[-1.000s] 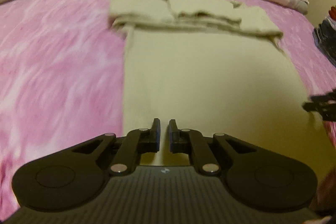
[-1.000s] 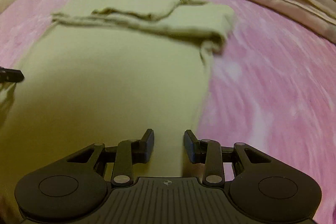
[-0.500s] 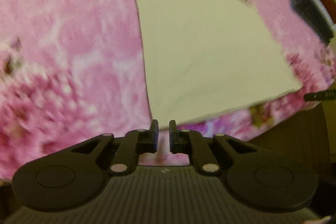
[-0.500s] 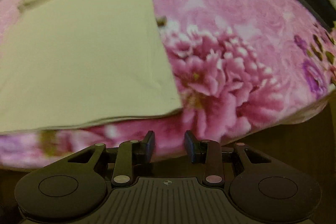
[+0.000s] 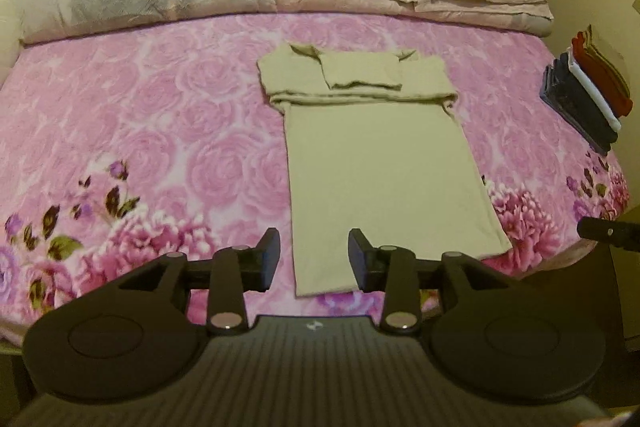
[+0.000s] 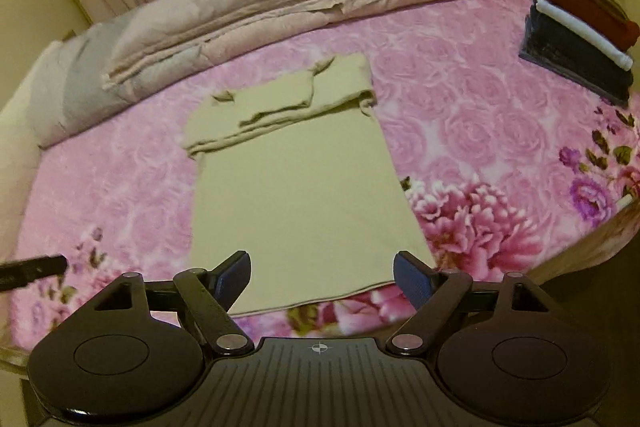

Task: Fold clothes

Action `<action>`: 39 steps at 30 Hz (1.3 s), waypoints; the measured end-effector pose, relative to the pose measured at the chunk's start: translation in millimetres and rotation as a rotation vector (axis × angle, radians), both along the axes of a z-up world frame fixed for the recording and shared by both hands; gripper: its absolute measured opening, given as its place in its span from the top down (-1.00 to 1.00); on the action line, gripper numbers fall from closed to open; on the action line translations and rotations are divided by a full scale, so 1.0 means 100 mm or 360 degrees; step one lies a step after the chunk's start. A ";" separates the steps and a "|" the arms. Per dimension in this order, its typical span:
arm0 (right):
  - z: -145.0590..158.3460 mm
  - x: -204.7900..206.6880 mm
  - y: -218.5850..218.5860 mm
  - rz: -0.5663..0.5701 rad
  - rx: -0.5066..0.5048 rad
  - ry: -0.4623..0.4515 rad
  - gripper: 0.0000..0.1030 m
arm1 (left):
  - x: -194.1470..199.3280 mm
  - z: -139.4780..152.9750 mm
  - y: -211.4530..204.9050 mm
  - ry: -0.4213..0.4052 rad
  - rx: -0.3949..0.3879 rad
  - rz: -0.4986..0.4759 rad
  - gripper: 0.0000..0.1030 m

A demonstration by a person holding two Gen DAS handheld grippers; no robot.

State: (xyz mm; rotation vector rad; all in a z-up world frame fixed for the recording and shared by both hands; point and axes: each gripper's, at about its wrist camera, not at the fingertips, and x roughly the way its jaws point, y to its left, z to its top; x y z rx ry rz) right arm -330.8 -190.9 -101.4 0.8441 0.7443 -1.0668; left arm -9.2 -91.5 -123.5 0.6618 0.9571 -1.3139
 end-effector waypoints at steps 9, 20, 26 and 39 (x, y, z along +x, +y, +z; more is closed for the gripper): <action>0.14 0.05 0.19 0.0097 0.0042 0.0037 -0.69 | -0.26 0.13 0.22 -0.0114 0.0025 0.0066 0.33; 0.17 -0.30 0.16 0.0306 -0.0010 0.0209 -0.77 | -0.86 0.28 0.31 -0.0147 -0.0013 0.0159 0.27; 0.23 -0.51 0.09 0.0390 0.0003 0.0250 -0.77 | -1.19 0.28 0.34 -0.0161 0.0010 0.0198 0.24; 0.11 -0.49 0.00 0.0583 0.0093 0.0293 -0.77 | -1.31 0.19 0.45 -0.0200 0.0108 0.0312 0.21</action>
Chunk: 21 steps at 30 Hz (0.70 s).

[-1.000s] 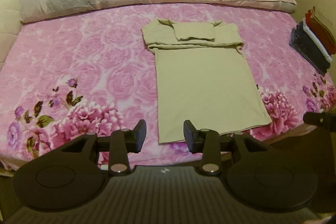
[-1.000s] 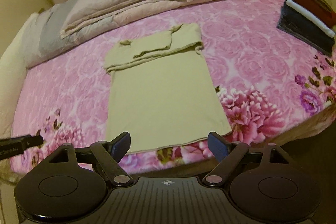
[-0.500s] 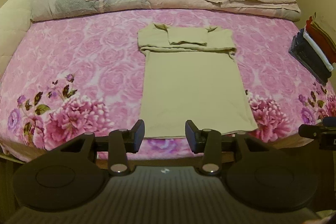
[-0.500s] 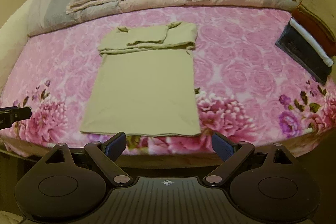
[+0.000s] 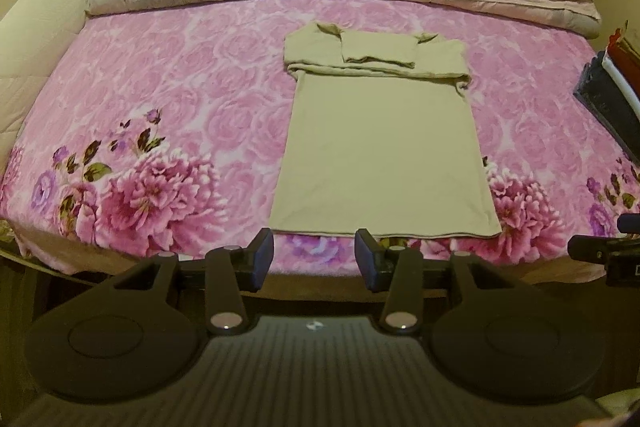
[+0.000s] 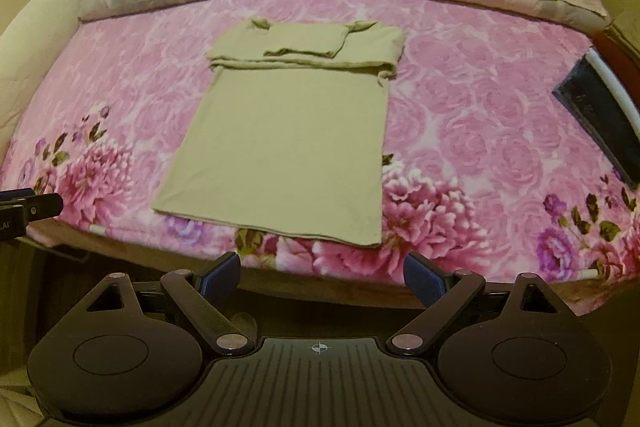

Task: Fold clothes

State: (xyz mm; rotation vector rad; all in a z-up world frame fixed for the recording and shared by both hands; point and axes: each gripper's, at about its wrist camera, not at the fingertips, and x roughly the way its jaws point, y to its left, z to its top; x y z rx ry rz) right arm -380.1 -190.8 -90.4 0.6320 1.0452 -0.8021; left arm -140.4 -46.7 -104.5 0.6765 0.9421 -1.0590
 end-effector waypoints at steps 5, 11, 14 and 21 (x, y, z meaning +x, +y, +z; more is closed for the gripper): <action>-0.06 0.05 -0.01 0.0042 0.0035 0.0014 -0.77 | 0.02 -0.05 -0.02 -0.0003 0.0040 0.0000 0.21; -0.09 0.13 0.00 0.0026 0.0055 0.0030 -0.77 | 0.09 -0.07 -0.06 -0.0001 0.0058 -0.0035 0.21; -0.09 0.20 0.00 0.0009 0.0056 0.0037 -0.77 | 0.14 -0.07 -0.10 0.0003 0.0058 -0.0054 0.21; -0.07 0.32 0.02 -0.0050 0.0035 0.0049 -0.77 | 0.31 -0.06 -0.21 0.0008 0.0043 -0.0127 0.20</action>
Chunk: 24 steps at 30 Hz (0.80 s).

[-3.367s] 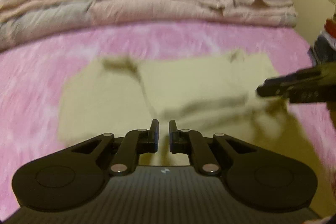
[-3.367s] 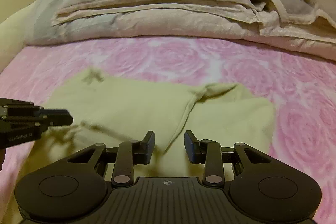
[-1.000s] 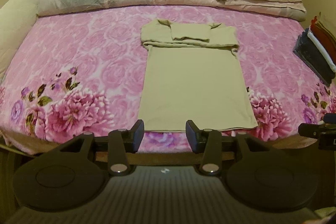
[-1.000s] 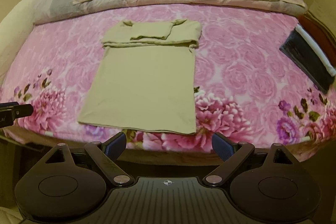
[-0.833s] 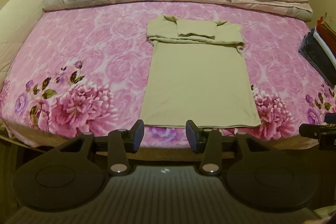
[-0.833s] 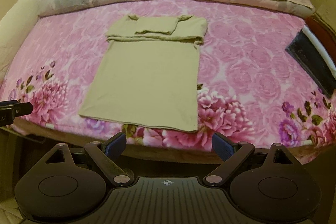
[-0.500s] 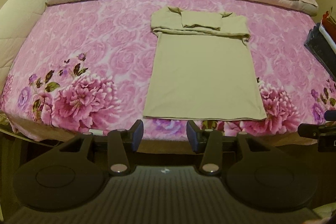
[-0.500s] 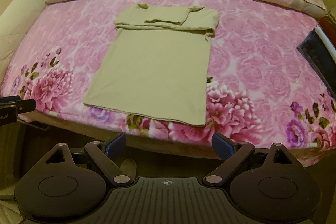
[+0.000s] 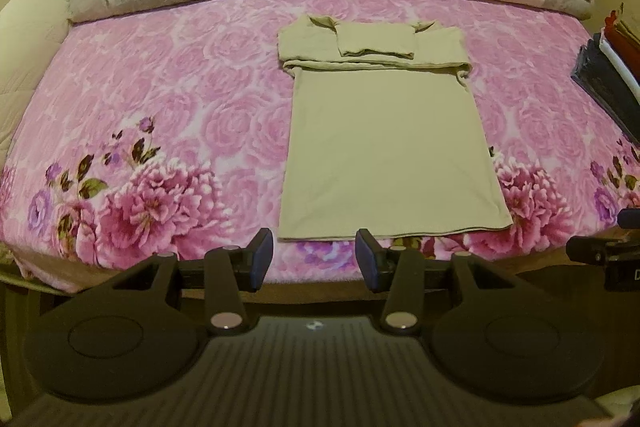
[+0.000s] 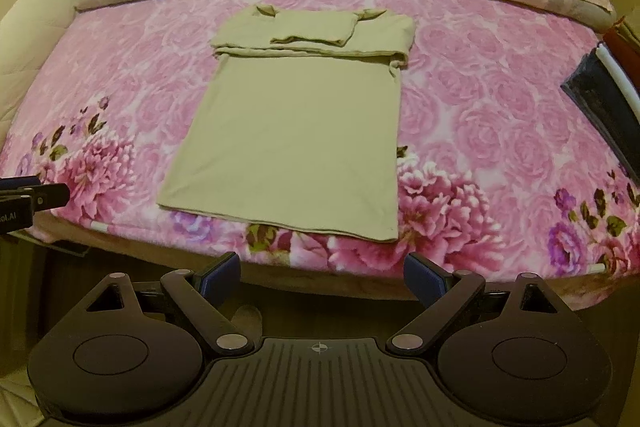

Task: Fold clothes

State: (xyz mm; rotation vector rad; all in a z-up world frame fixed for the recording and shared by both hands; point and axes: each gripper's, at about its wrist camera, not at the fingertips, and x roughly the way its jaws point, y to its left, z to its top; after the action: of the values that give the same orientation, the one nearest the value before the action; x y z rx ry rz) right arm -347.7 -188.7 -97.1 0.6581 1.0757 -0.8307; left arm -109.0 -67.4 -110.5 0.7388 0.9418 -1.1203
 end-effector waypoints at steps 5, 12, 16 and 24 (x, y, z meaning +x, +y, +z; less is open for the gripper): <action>0.02 0.12 0.02 -0.0069 -0.0015 -0.0002 -0.77 | 0.16 0.00 -0.08 0.0003 -0.0014 -0.0065 0.18; 0.02 0.38 0.07 -0.0150 -0.0034 -0.0019 -0.77 | 0.45 -0.01 -0.16 0.0005 -0.0036 -0.0140 0.17; -0.03 0.50 0.12 -0.0194 -0.0040 -0.0021 -0.77 | 0.59 -0.09 -0.21 0.0022 -0.0021 -0.0191 0.15; -0.26 0.28 0.18 -0.0364 0.0065 -0.0162 -0.77 | 0.80 -0.54 -0.26 0.0275 0.0021 -0.0266 0.17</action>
State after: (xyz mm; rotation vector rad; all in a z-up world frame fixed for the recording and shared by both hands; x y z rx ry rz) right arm -320.2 -170.2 -123.0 0.8600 0.9382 -0.9628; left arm -29.1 -93.4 -164.9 0.7506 1.0479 -1.3420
